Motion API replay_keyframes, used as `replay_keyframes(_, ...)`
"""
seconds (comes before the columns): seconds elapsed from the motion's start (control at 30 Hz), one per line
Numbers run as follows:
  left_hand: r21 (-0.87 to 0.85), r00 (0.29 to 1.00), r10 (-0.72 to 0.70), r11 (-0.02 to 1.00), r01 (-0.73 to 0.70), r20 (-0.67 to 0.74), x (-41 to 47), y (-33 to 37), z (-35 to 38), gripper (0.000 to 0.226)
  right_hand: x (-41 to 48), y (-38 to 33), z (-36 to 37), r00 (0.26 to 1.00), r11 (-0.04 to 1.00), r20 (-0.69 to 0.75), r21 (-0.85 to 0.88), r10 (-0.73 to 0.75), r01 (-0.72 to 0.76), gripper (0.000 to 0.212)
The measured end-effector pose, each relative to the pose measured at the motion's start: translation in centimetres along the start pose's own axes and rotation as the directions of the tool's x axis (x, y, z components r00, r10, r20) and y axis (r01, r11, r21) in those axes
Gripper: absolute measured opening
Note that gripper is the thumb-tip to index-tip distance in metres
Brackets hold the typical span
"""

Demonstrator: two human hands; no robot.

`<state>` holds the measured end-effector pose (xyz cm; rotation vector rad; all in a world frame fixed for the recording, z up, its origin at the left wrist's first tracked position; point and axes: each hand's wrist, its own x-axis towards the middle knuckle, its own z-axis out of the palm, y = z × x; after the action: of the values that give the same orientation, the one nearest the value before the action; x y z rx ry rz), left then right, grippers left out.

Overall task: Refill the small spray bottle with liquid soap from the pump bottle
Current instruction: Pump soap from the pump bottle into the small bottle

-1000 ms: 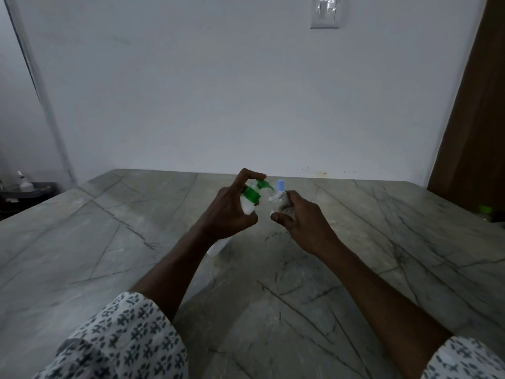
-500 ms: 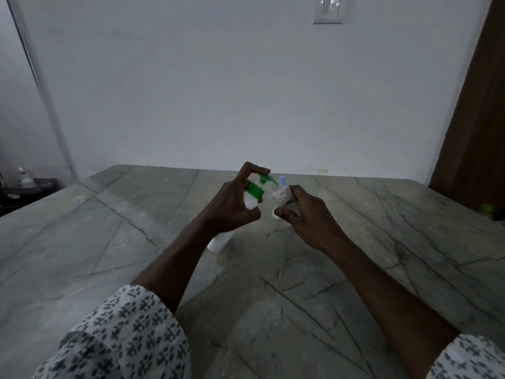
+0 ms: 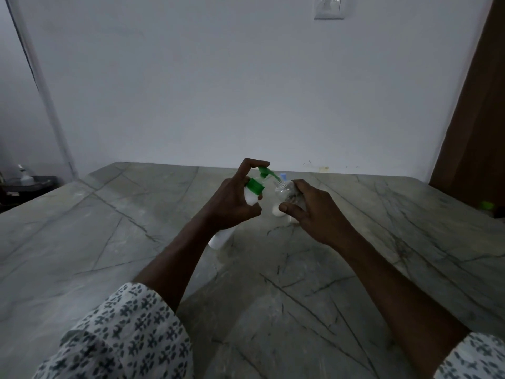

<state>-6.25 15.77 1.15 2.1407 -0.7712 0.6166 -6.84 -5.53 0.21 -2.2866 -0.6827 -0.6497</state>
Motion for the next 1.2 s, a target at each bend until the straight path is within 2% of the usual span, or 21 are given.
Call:
replay_keyframes(0.4,0.022,0.999,0.014,1.0,-0.013,-0.032,-0.2,0.2,-0.1,0.066,-0.2,-0.3,0.7,1.0,1.0,0.012,-0.009,0.009,-0.009,0.041)
replay_keyframes(0.63,0.021,1.0,0.008,1.0,-0.008,-0.016,-0.1,0.3,0.3,0.076,-0.1,-0.1,0.8,0.999,0.999,-0.03,0.029,0.027,-0.026,0.035)
replay_keyframes(1.07,0.054,0.999,-0.001,0.999,0.003,-0.033,0.1,0.5,0.4,0.061,-0.3,0.1,1.1,0.999,0.999,0.002,0.013,0.032,-0.032,0.048)
replay_keyframes(1.2,0.039,1.0,-0.016,0.999,0.017,-0.024,0.0,0.7,0.5,0.07,-0.3,0.2,1.2,0.998,0.998,-0.019,0.049,0.052,-0.051,0.048)
